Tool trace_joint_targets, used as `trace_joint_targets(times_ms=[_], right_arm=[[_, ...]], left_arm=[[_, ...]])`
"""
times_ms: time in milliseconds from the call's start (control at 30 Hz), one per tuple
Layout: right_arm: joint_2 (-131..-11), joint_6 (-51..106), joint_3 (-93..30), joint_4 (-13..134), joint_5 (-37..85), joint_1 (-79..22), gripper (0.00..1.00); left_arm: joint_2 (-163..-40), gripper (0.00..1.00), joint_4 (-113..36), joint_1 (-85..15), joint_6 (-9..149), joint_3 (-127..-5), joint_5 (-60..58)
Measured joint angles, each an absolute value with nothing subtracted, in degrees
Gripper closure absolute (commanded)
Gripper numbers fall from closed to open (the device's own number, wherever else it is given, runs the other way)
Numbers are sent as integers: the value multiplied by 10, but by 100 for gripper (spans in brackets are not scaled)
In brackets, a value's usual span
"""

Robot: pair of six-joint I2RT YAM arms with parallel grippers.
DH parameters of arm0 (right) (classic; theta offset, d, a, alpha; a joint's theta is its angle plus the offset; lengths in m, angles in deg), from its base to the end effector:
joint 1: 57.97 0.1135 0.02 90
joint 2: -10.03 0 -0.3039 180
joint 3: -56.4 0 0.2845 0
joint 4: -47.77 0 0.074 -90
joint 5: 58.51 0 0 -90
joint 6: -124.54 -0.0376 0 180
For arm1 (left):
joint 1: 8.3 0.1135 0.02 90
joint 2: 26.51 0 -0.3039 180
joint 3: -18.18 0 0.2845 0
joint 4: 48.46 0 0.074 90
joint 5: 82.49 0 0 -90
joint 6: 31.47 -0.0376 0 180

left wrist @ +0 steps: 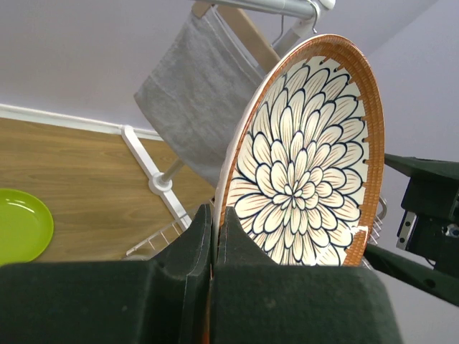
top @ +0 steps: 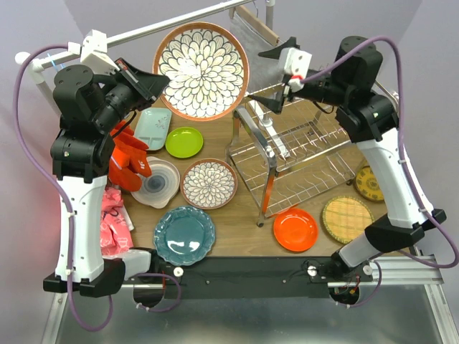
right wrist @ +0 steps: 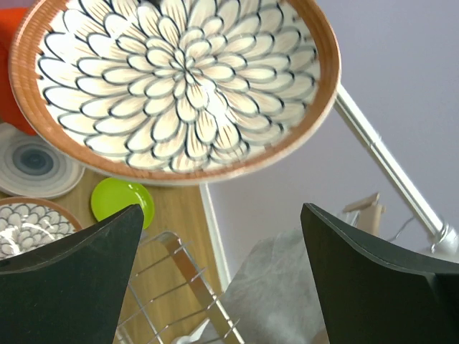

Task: Load the plates into the dish rack
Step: Pass the plate from the left arm to the right

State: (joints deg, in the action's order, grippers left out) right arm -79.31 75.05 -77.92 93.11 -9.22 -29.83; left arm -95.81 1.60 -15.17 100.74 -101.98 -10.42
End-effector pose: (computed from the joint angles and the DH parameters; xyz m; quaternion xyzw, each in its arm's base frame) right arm 0.2708 0.1727 0.6178 -0.5775 0.4110 0.1741 0.6836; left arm 0.1991 -0.0356 0.6200 -0.1048 0.6945 -0.3916 0.5944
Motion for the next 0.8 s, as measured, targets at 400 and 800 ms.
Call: trace_joint_targets(times_ms=[400,800], right_arm=[[-711,962,-662,910,68,-158,0],[-689,1166,-555,816,208,-50,0]], left_arm=[[-990,100,33,-152,1019,-1059,-118],[-1009,100,63,-152,1019,-1095,-138]])
